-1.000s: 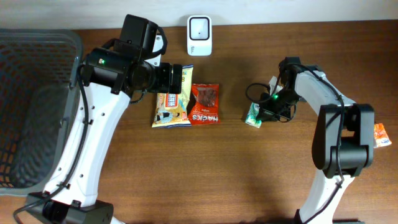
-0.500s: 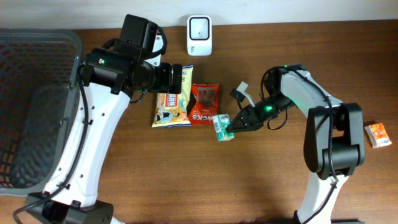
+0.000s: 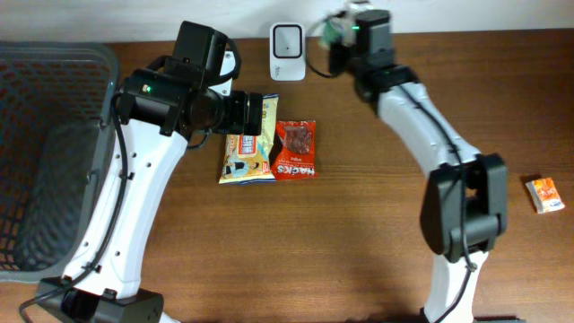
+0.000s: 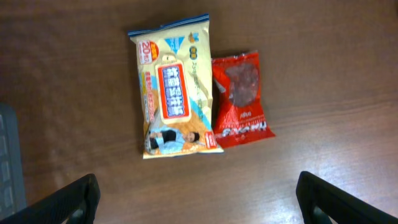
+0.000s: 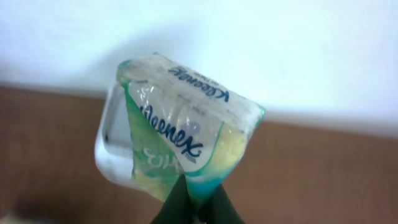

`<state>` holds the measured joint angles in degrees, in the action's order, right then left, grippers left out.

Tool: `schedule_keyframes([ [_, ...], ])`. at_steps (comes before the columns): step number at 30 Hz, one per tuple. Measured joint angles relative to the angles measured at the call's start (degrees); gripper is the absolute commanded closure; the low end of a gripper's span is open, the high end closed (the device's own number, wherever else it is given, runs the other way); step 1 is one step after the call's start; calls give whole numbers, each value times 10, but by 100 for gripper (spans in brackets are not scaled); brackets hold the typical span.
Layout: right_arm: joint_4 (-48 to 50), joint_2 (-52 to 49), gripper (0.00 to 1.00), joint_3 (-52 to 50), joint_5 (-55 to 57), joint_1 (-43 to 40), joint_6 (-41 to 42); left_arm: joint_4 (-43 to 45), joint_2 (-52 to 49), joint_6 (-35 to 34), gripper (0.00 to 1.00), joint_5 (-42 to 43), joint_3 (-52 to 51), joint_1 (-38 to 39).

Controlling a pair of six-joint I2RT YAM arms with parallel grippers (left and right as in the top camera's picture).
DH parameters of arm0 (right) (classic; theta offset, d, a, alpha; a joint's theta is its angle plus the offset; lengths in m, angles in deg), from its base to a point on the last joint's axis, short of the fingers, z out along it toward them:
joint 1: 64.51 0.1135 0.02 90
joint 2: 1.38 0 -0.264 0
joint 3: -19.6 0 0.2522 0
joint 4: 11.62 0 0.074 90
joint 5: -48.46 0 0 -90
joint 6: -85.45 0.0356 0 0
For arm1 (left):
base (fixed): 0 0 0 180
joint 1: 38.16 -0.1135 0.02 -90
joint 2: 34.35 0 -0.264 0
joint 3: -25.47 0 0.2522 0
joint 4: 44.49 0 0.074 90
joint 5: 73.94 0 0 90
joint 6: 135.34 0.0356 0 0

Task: Scan the item barcode
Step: 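Hold the green pack over the white scanner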

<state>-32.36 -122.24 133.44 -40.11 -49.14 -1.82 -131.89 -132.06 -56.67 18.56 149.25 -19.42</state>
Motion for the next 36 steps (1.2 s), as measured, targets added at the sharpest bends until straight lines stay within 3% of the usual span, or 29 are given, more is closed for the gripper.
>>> schedule_keyframes([
  [2, 118, -36, 96, 2, 87, 68, -122, 0, 0, 0, 1, 0, 0, 0],
  [5, 219, -111, 96, 1, 132, 80, -205, 0, 0, 0, 1, 0, 0, 0],
  [8, 245, -142, 96, 0, 143, 75, -320, 0, 0, 0, 1, 0, 0, 0],
  [12, 265, -144, 96, 0, 144, 75, -544, 0, 0, 0, 1, 0, 0, 0],
  [14, 271, -144, 96, 0, 143, 75, -592, 0, 0, 0, 1, 0, 0, 0],
  [24, 284, -146, 96, 0, 98, 61, -616, 0, 0, 0, 1, 0, 0, 0],
  [27, 310, -151, 96, 0, 67, 48, -537, 0, 0, 0, 1, 0, 0, 0],
  [29, 350, -154, 96, 0, 59, 45, -527, 0, 0, 0, 1, 0, 0, 0],
  [33, 355, -172, 96, 0, 57, 45, -604, 0, 0, 0, 1, 0, 0, 0],
  [35, 358, -181, 96, 0, 66, 45, -573, 0, 0, 0, 1, 0, 0, 0],
  [36, 361, -181, 96, 10, 123, 43, -511, 0, 0, 0, 1, 0, 0, 0],
])
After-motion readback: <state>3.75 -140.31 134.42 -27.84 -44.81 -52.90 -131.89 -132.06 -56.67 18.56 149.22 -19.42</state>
